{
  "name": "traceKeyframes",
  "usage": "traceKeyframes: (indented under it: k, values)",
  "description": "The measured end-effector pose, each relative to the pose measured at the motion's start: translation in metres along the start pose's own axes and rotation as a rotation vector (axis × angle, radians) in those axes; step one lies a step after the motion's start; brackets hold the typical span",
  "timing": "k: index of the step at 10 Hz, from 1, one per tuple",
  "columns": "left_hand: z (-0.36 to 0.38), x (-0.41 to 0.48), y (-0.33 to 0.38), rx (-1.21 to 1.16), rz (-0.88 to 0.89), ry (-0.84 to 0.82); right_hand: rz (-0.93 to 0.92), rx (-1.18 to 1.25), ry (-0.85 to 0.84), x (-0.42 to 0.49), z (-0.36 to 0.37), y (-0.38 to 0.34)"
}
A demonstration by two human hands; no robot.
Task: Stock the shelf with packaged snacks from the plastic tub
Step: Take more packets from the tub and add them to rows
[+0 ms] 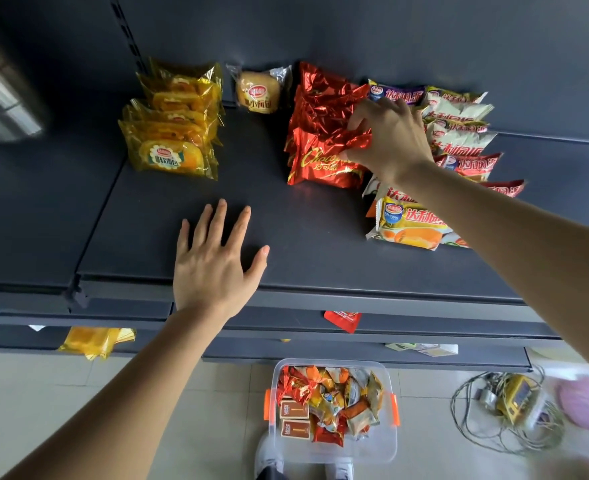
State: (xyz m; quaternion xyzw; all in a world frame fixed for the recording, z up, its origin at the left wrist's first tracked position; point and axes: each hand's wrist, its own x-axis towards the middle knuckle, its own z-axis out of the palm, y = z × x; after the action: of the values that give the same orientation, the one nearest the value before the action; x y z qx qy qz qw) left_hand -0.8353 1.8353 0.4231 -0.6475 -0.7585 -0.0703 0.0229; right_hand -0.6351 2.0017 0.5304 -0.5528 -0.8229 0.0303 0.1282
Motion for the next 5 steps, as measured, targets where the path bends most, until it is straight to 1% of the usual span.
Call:
traceKeyframes:
  k: [2,3,4,5]
  values:
    - [-0.001,0.000,0.000,0.008,0.005,-0.014,-0.013,-0.013,0.053,-0.015,-0.010,0.002]
    - [-0.005,0.000,0.000,0.025,0.008,-0.078,-0.048,0.012,0.043,-0.038,-0.018,-0.005]
    - [-0.015,-0.004,0.002,0.029,0.035,-0.152,-0.106,0.048,-0.015,-0.074,-0.020,-0.017]
    - [-0.034,-0.027,0.013,0.063,0.059,-0.111,-0.194,0.040,-0.123,-0.113,-0.017,-0.032]
